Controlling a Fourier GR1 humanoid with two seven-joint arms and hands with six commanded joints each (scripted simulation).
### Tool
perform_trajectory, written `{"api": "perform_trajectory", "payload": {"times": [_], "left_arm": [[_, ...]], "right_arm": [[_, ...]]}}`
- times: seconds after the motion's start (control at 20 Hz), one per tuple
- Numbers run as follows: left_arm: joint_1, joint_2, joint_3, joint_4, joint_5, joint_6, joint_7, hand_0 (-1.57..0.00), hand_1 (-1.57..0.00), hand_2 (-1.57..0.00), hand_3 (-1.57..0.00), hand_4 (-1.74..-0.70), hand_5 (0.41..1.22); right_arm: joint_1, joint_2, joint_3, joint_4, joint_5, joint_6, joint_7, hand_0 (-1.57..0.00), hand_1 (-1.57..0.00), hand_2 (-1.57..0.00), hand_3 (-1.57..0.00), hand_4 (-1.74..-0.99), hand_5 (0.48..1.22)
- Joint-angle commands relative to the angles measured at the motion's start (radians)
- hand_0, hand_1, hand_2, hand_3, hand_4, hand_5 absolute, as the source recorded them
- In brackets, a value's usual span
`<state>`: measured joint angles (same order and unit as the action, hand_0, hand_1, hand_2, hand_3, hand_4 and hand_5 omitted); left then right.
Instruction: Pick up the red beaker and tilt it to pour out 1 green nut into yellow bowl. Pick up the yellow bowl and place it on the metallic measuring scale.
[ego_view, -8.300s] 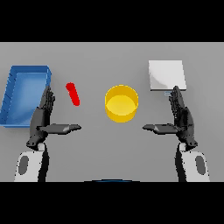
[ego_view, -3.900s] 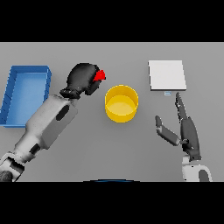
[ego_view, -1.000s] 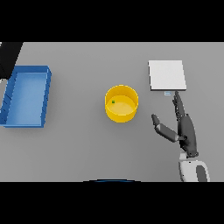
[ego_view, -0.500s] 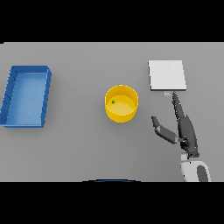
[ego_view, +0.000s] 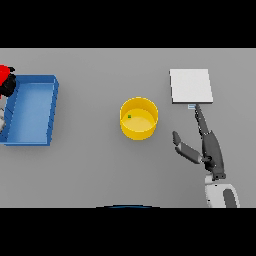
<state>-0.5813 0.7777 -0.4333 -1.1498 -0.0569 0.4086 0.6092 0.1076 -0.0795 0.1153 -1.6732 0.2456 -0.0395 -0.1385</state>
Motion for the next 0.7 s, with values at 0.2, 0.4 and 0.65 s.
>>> {"api": "perform_trajectory", "payload": {"times": [0.2,0.4,0.65], "left_arm": [[0.043,-0.013,-0.022,0.004,0.008,0.035,0.001,-1.57,-1.57,-1.57,-1.55,-1.74,1.039],[0.056,0.008,-0.066,-0.016,0.041,-0.042,-0.001,-1.56,-1.45,-1.43,-1.36,-1.37,0.830],[0.078,0.085,-0.081,-0.095,0.152,-0.199,0.000,-0.60,-0.48,-0.49,-0.46,-0.92,0.723]], "right_arm": [[0.003,-0.004,0.000,0.001,0.009,-0.005,0.002,0.00,0.00,0.00,0.00,-1.203,0.663],[0.008,-0.006,-0.007,0.007,-0.003,-0.001,-0.016,0.00,0.00,0.00,0.00,-1.192,0.663],[0.031,-0.003,0.003,-0.017,0.004,-0.002,-0.024,0.00,0.00,0.00,0.00,-1.182,0.667]]}}
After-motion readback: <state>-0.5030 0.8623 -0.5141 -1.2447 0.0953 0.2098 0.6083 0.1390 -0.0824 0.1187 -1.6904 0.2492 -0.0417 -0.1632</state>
